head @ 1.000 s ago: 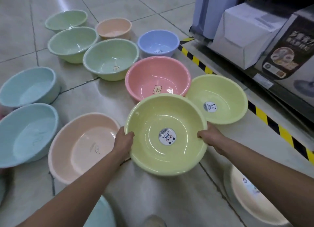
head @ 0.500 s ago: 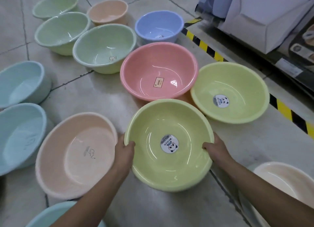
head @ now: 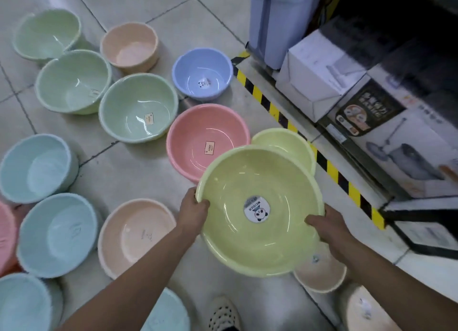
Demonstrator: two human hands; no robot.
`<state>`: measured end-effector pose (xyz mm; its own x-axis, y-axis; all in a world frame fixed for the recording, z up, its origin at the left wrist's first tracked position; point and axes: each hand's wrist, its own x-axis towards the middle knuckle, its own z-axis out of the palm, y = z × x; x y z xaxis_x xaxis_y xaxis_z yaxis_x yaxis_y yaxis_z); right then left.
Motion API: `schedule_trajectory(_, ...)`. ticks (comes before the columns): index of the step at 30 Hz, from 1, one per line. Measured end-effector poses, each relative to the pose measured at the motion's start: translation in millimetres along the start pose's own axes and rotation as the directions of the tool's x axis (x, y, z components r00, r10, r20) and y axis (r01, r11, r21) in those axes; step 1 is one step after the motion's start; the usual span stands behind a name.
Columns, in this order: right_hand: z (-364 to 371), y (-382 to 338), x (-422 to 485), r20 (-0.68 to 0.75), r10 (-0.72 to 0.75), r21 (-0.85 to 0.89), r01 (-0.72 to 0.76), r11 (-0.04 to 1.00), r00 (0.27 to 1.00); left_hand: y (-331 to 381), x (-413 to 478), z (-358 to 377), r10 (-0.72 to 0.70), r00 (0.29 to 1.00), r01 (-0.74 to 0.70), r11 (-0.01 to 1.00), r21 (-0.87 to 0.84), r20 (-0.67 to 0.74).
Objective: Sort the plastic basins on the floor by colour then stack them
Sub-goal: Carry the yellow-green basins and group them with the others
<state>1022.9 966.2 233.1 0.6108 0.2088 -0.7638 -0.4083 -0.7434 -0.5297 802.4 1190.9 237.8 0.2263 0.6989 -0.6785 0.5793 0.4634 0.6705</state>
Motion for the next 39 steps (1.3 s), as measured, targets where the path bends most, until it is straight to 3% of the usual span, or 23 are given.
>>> schedule_trajectory(5,-50.1,-31.8,-2.2,-0.106,0.091,0.090,-0.082,0.993,0.990,84.4,1.0,38.3,0.004,0.993,-0.027,0.982,0.186,0.120)
schedule_trajectory(11,-69.2,-44.5,62.3,-0.137,0.201,0.217,-0.169,0.961,0.970,122.2,44.0,97.7,-0.017,0.996,-0.008,0.961,0.278,0.085)
schedule_trajectory(18,-41.4,-46.3,187.1,-0.126,0.218,0.193,-0.191,0.962,0.968,103.6,142.2,148.9,-0.066,0.996,0.047,0.954,0.297,0.057)
schedule_trajectory(24,-25.7,-11.7,276.0,-0.156,0.287,0.272,-0.238,0.932,0.945,76.2,214.8,206.5,0.103,0.990,-0.131,0.910,0.394,0.093)
schedule_trajectory(31,-24.7,29.1,317.3,-0.285,0.272,0.156,-0.236,0.959,0.919,36.9,259.9,255.5,0.212,0.951,-0.295,0.841,0.454,0.224)
schedule_trajectory(35,-18.5,45.3,326.4,-0.307,0.282,0.121,-0.257,0.959,0.909,27.7,272.1,270.4,0.148,0.962,-0.234,0.879,0.415,0.228)
schedule_trajectory(39,-13.6,43.0,326.5,-0.345,0.231,0.020,-0.239,0.971,0.910,25.8,281.5,272.4,0.127,0.958,-0.238,0.853,0.464,0.258)
